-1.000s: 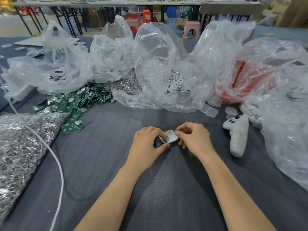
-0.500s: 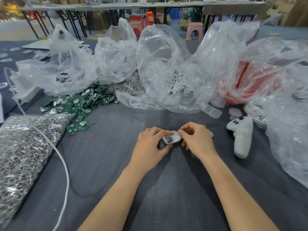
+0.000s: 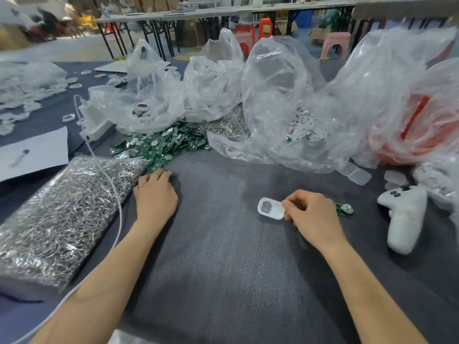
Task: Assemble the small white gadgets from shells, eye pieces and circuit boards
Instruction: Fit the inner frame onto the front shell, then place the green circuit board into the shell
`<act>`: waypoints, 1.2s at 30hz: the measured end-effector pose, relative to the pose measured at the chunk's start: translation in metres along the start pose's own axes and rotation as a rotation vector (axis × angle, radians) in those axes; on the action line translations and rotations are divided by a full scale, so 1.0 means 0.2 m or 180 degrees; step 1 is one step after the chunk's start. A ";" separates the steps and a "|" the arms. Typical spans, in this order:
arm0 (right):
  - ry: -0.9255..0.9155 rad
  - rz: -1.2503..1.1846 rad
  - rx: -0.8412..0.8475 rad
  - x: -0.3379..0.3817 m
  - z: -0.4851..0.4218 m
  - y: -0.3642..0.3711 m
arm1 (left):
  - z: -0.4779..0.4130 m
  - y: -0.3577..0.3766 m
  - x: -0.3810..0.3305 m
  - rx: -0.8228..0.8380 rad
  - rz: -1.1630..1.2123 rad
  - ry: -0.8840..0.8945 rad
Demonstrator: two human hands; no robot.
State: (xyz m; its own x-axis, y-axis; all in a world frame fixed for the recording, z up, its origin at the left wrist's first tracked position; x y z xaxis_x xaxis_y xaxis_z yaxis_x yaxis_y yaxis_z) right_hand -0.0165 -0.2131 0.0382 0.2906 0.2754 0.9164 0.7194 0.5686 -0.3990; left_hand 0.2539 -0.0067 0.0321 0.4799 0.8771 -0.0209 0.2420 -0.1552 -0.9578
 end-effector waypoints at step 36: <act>0.0045 -0.2421 0.0065 0.03 0.01 0.03 | 0.39 -0.04 -0.89 0.1892 0.5489 0.0040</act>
State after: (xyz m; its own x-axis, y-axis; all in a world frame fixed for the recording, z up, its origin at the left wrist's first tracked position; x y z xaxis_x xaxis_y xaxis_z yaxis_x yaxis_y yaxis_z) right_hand -0.0118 -0.2076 0.0408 -0.2724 -0.2081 0.9394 0.7129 0.6120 0.3423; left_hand 0.0999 -0.1265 0.0201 -0.1537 -0.0737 -0.9854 -0.7713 -0.6143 0.1663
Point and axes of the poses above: each hand's wrist, its own z-axis away from the middle knuckle, its own y-axis out of the palm, x = y × z, the point moved 9 cm from there along -z, towards the middle knuckle, and after that the axes turned 15 degrees about -z, right-handed, at the moved point
